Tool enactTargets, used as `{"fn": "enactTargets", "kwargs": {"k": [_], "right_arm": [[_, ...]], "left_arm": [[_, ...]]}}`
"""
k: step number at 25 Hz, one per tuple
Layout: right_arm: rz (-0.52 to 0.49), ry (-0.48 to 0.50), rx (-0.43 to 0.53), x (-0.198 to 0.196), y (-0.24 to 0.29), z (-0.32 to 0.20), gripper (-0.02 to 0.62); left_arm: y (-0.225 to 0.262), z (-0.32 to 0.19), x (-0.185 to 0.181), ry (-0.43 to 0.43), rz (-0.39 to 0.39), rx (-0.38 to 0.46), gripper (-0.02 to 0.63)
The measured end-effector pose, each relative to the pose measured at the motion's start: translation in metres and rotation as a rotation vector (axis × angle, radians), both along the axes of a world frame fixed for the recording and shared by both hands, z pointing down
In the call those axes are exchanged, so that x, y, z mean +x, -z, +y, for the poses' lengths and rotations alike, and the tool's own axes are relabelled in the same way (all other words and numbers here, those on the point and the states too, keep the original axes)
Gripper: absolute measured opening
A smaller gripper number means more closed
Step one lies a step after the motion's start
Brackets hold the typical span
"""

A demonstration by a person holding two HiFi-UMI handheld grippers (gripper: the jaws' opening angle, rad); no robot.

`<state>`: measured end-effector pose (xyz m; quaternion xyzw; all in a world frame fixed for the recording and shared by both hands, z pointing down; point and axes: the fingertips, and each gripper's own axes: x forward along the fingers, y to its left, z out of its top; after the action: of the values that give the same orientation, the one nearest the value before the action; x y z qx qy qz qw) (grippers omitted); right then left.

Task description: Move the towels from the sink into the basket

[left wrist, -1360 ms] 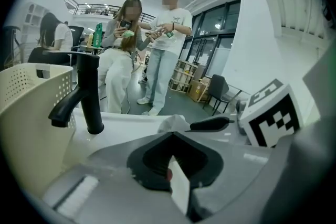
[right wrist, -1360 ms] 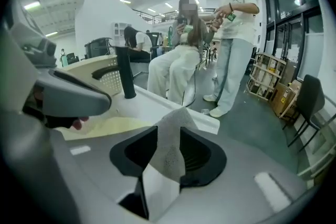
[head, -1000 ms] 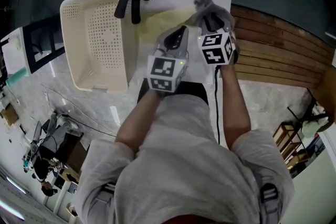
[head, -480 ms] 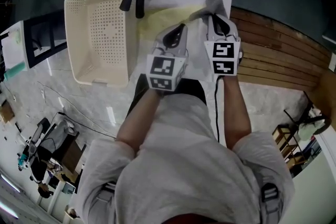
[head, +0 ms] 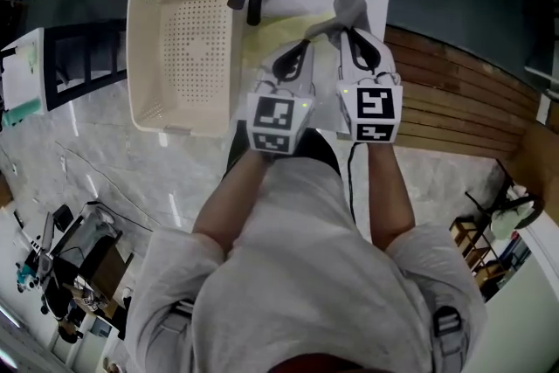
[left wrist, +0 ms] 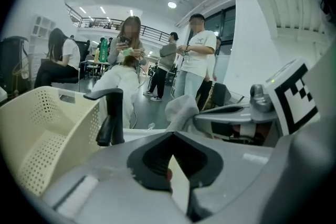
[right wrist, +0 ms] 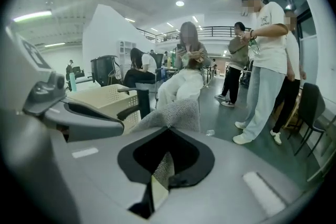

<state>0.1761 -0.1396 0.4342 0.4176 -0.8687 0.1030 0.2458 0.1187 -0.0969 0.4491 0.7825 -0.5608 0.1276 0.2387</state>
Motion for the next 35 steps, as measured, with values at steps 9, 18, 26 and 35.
{"fn": "enactTargets", "kwargs": {"k": [9,18,26,35], "right_arm": [[-0.045,0.114,0.045,-0.074,0.028,0.021,0.012],[-0.112,0.214,0.075,-0.130,0.056,0.036,0.012],[-0.132,0.324,0.078,-0.192,0.062,0.059,0.012],[-0.142,0.429,0.074,-0.247,0.063,0.079,0.013]], "left_arm": [[0.030,0.018,-0.063,0.094,-0.027,0.060,0.020],[0.047,0.040,-0.118,0.211,-0.047,0.083,0.021],[0.049,0.065,-0.173,0.317,-0.057,0.079,0.020],[0.051,0.088,-0.221,0.415,-0.067,0.079,0.020]]}}
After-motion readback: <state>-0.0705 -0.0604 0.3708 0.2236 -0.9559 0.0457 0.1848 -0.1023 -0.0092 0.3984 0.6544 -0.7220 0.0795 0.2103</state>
